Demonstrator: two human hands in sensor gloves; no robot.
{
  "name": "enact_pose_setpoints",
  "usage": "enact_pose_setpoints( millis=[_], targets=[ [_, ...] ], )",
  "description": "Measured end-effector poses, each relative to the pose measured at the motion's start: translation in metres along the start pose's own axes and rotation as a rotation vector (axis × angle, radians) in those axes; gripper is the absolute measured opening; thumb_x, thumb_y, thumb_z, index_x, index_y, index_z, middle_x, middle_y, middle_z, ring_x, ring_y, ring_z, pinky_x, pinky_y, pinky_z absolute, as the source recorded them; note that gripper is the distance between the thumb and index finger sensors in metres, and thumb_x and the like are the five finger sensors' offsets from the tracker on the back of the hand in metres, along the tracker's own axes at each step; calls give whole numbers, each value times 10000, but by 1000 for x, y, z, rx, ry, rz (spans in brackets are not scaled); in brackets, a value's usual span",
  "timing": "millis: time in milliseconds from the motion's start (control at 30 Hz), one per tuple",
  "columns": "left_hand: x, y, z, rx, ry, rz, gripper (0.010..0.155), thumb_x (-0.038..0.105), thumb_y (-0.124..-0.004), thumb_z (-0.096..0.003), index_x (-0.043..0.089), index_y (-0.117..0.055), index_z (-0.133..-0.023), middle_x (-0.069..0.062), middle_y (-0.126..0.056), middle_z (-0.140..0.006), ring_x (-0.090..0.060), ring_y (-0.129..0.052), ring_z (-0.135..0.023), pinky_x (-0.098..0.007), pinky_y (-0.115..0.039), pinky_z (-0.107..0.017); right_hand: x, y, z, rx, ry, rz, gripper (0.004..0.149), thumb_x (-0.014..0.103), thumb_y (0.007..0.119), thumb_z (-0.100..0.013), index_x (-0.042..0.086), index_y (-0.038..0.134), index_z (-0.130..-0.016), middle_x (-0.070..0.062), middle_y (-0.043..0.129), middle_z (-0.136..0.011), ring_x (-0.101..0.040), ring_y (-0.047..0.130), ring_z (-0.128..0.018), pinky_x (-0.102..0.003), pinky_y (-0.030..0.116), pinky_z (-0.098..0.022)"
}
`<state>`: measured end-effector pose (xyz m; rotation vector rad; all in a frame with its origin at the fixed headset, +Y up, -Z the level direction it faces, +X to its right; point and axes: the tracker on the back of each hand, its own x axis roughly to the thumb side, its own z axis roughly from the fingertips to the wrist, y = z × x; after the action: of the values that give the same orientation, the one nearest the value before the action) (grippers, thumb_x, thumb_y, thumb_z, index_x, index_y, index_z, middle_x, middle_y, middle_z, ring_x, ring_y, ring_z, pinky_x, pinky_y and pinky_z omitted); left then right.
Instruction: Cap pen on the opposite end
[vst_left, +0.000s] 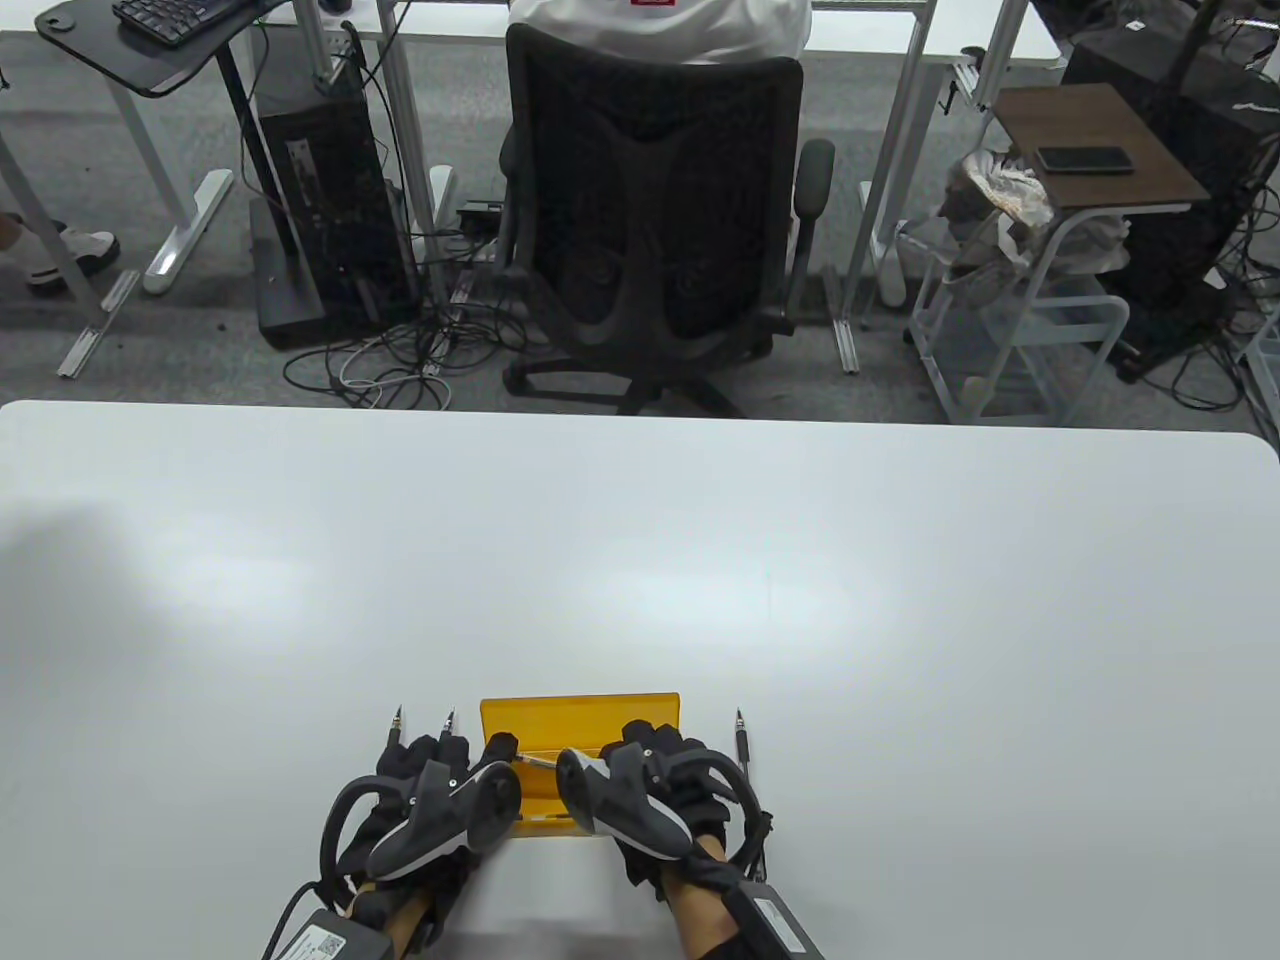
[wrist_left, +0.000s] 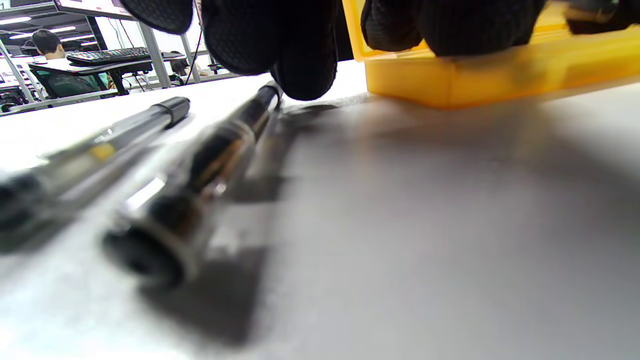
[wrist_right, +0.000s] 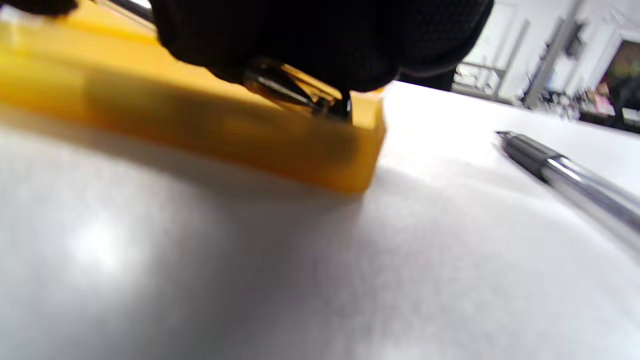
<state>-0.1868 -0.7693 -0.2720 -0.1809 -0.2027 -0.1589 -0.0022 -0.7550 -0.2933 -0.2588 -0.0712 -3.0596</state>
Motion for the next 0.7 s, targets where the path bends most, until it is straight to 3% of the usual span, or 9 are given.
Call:
enact_pose_setpoints(
  millis=[200,333,433,500,567,633,700],
  targets=[
    [1,1,2,42,-18,-57,641,511,-688,-518,338,-494,-1104,-193,-680,-1076,-395,-653,-887,-664,-453,-730,-32,-52,19,-154,21,-498,431,331,724,-409,247,882,-802,-59,861,-748,-210,894,-588,-452,788,-489],
    [-2,15,10,147,-49,9,624,509,-704,-512,315,-577,-1091,-167,-735,-1042,-371,-702,-861,-655,-482,-724,-35,-71,31,-141,-18,-555,433,337,722,-413,247,882,-805,-58,866,-745,-205,899,-583,-446,795,-483],
    [-13,37,23,255,-44,333,574,492,-758,-501,251,-735,-1022,-124,-855,-949,-341,-800,-801,-646,-535,-702,-37,-63,40,-107,-43,-671,432,350,721,-415,252,887,-802,-50,876,-737,-195,909,-572,-435,809,-471],
    [-22,44,31,294,-47,721,564,473,-810,-490,219,-780,-992,-116,-881,-920,-340,-812,-789,-648,-537,-701,-37,-56,43,-54,-72,-836,431,335,730,-423,222,890,-806,-74,870,-742,-222,901,-577,-456,793,-472],
    [-28,44,38,274,-103,1150,578,466,-828,-498,204,-759,-1009,-116,-857,-942,-339,-784,-817,-658,-506,-716,-33,-55,43,-28,-103,-814,430,328,731,-427,209,887,-810,-82,865,-746,-232,895,-581,-464,785,-477],
    [-28,40,43,265,-127,1396,598,442,-854,-503,196,-728,-1033,-126,-821,-973,-346,-750,-844,-660,-481,-730,-27,-51,41,6,-127,-748,431,337,731,-423,214,893,-802,-75,875,-737,-221,905,-572,-455,797,-470],
    [-28,37,45,231,-141,1487,649,405,-879,-500,165,-675,-1067,-148,-782,-998,-360,-720,-859,-667,-469,-727,-17,-45,40,79,-175,-745,434,341,727,-426,206,895,-803,-79,878,-731,-220,907,-565,-454,799,-463]
  ],
)
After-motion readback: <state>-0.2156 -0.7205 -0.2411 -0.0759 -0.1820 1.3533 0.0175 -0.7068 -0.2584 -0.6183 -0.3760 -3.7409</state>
